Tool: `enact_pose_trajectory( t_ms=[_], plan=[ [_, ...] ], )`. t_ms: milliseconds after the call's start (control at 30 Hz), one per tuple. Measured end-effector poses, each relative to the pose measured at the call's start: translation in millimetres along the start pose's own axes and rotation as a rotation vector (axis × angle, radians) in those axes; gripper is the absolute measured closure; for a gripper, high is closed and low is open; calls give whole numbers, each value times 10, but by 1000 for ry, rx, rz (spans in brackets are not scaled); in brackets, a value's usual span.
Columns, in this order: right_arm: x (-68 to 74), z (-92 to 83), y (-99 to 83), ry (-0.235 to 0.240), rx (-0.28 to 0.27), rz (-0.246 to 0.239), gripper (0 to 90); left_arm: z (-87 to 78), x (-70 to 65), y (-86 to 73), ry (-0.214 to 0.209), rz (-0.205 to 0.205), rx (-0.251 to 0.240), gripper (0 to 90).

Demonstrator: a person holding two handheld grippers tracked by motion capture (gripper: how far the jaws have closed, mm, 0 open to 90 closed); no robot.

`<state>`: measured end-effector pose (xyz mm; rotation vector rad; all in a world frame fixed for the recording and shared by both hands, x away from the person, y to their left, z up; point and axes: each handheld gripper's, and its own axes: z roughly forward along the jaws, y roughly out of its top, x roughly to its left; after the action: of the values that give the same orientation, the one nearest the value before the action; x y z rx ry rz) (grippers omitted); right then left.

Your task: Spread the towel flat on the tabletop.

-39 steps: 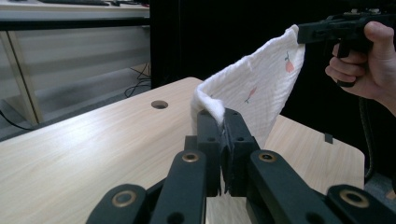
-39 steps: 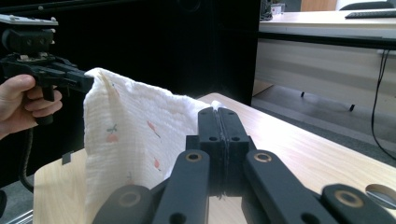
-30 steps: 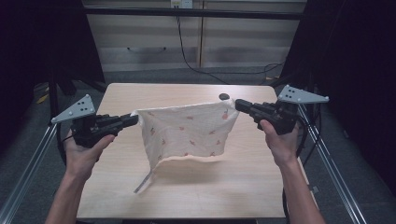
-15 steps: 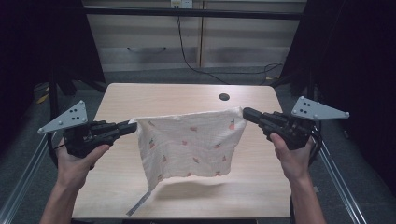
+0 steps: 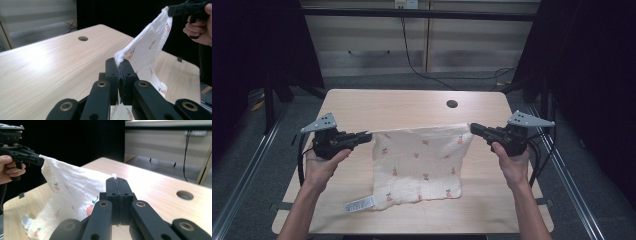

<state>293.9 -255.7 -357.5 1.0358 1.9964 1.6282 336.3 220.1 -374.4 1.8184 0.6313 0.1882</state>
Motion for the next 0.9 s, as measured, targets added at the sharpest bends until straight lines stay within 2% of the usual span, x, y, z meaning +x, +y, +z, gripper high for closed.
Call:
enact_pose_trajectory(
  t_ms=[133, 267, 300, 433, 567, 633, 667, 700, 733, 767, 800, 833, 867, 900],
  plan=[
    [-151, 120, -83, -12, 26, 26, 893, 143, 136, -54, 16, -37, 21, 873],
    [-288, 264, -160, -25, 53, 51, 893, 288, 246, -100, 29, -50, 46, 872],
    [-360, 347, -202, -25, 67, 71, 892, 317, 276, -112, 36, -52, 52, 873],
    [-450, 461, -254, -35, 85, 93, 891, 415, 408, -162, 59, -85, 75, 872],
    [-557, 611, -329, -47, 115, 119, 891, 472, 436, -187, 73, -82, 85, 872],
    [-578, 631, -336, -47, 121, 121, 891, 507, 469, -195, 87, -87, 88, 869],
    [-603, 659, -337, -48, 141, 124, 890, 522, 484, -195, 104, -93, 83, 858],
    [-660, 698, -329, -51, 156, 134, 882, 539, 505, -196, 101, -109, 76, 843],
    [-660, 698, -329, -51, 156, 134, 882, 550, 524, -195, 100, -112, 75, 843],
    [-704, 725, -328, -69, 166, 142, 822, 563, 538, -193, 121, -115, 72, 787],
    [-721, 731, -331, -77, 173, 148, 779, 556, 581, -198, 128, -119, 75, 784],
    [-721, 731, -331, -77, 173, 148, 779, 556, 581, -198, 128, -119, 75, 771],
    [-739, 740, -335, -93, 184, 150, 717, 556, 608, -210, 144, -125, 82, 771],
    [-757, 741, -343, -111, 190, 157, 692, 551, 625, -221, 153, -129, 94, 711]
  ],
)
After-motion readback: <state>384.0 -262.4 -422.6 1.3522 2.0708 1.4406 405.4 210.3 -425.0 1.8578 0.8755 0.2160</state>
